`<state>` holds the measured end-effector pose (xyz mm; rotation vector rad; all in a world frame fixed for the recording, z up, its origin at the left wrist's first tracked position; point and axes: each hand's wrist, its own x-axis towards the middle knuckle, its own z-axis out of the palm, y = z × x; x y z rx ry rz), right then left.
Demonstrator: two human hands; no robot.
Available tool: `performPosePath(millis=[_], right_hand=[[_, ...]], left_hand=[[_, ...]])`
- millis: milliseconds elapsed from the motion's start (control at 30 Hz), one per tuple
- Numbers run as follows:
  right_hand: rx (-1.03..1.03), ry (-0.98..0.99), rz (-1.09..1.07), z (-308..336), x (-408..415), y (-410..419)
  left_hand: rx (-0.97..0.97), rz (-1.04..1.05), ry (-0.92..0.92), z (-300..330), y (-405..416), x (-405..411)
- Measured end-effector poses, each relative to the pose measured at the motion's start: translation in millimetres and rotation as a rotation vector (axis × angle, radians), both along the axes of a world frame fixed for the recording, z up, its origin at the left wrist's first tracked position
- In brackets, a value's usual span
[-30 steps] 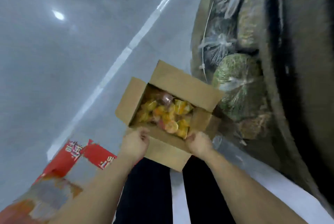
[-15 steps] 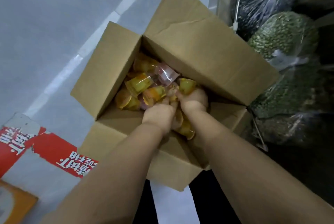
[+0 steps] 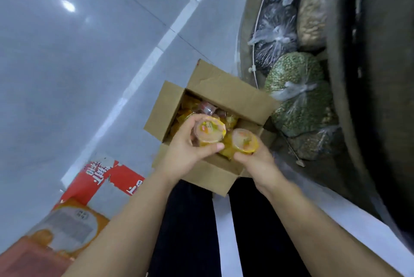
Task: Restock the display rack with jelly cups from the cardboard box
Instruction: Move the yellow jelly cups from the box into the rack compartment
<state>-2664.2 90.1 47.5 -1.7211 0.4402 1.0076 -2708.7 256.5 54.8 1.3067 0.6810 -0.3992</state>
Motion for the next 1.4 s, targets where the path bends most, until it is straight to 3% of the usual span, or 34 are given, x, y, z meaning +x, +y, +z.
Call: performPosePath(millis=[133,267,567,867,1033,1300,1400], right_hand=[[0.123,-0.237,0.043,145.7,2.0,16.6],[0.251,-0.403,-0.011,281.9,17.3,13.9],[0.385,-0.742,-0.281,468.8,56.8,-78.0],[0.036,-1.035,-0.444,529.5,67.4,-216.7],[-0.301,-1.07,-0.543,526.4,80.6,-278.0],[-0.652,-1.129,-0.434,518.4,99.9,-322.4],[-0.691,-1.109,-0.429,517.7,104.4,-330.4]], left_hand=[[-0.052,0.093,-0.161,133.1,2.0,28.5],[-0.107,0.045,-0.331,261.3,-8.7,58.3],[-0.072,-0.242,-0.783,447.0,-89.0,136.1],[0.177,-0.532,-1.095,506.4,-222.7,179.2],[0.24,-0.611,-1.007,507.2,-280.1,200.0],[0.751,-0.843,-1.144,503.0,-348.2,253.8],[0.928,-0.93,-1.13,494.0,-368.7,269.3]])
